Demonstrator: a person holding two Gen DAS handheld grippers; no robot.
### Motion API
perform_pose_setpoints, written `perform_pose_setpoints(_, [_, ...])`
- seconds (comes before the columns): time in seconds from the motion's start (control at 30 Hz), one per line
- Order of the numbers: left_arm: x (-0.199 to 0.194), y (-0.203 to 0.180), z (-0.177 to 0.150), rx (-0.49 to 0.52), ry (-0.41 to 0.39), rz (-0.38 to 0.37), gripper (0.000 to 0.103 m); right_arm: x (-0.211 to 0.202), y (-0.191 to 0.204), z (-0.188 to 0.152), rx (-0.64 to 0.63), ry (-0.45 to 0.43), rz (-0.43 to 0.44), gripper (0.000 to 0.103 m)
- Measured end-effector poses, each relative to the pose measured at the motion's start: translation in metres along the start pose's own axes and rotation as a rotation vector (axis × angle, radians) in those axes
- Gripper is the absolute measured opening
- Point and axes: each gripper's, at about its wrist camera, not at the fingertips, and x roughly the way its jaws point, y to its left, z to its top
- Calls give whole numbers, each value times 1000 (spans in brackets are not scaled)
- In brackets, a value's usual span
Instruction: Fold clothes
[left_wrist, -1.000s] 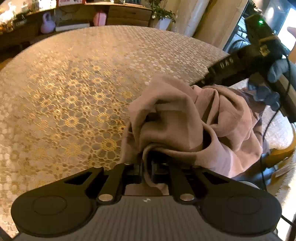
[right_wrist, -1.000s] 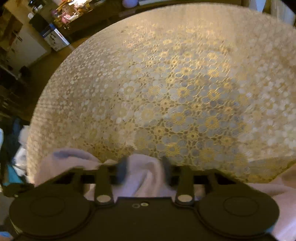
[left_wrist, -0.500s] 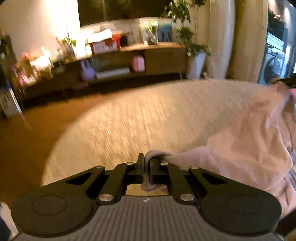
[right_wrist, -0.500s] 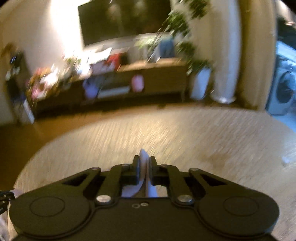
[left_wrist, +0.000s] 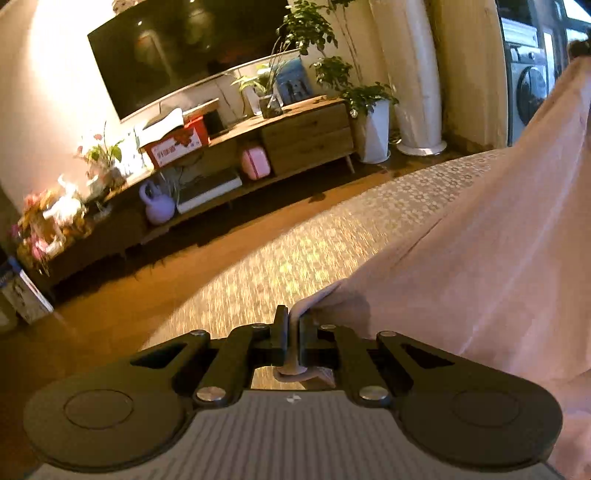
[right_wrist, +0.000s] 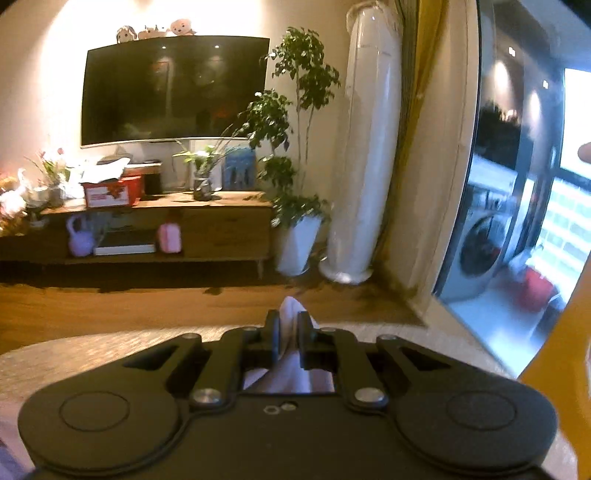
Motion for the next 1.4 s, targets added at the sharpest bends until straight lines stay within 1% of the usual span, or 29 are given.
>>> perform_pose_setpoints(0.1, [37,-3,14,30,22,56,4,48,16,-22,-15,38,-6,103])
perform_pose_setpoints(0.2, [77,-4,21,60,60,94,4,96,32,-43,-30,76,-12,103])
perform_pose_setpoints(0.3, [117,-4,23,73,100,116,5,144,48,-65,-43,117,-16,103])
perform_pose_setpoints(0.4, [155,-8,25,85,139,126,5,177,54,-83,-27,177,4,103])
perform_pose_setpoints(0.53, [189,-14,25,109,165,148,5,187,58,-96,-19,196,45,103])
perform_pose_setpoints(0.63, [207,-17,27,109,174,168,5,185,51,-99,-10,219,98,103])
perform_pose_setpoints(0.7, [218,-18,28,104,184,182,5,169,46,-103,-19,238,137,103])
perform_pose_setpoints(0.8, [228,-18,27,93,248,165,7,144,38,-108,-33,268,195,103])
perform_pose_setpoints(0.87, [221,-13,26,61,266,121,6,128,32,-112,-45,285,230,103])
perform_pose_setpoints(0.93, [212,-8,25,27,282,75,8,111,26,-117,-68,297,239,103])
perform_pose_setpoints(1.03, [184,6,21,-53,301,-12,15,86,19,-126,-98,319,236,103])
perform_pose_setpoints(1.07, [172,11,18,-78,299,-31,23,80,16,-130,-100,325,222,103])
perform_pose_setpoints(1.13, [147,19,11,-122,293,-65,49,66,8,-137,-88,327,204,103])
perform_pose_setpoints(1.17, [133,23,3,-134,278,-80,75,58,2,-141,-68,327,200,103])
perform_pose_setpoints(1.2, [119,27,-4,-144,262,-95,81,51,-4,-147,-48,334,203,103])
perform_pose_setpoints(1.23, [103,30,-15,-143,255,-112,81,45,-10,-153,-33,343,207,103])
perform_pose_setpoints(1.27, [90,31,-25,-136,265,-130,81,39,-14,-159,-25,354,214,103])
perform_pose_setpoints(1.4, [52,27,-65,-146,328,-183,81,20,-25,-179,-5,393,222,103])
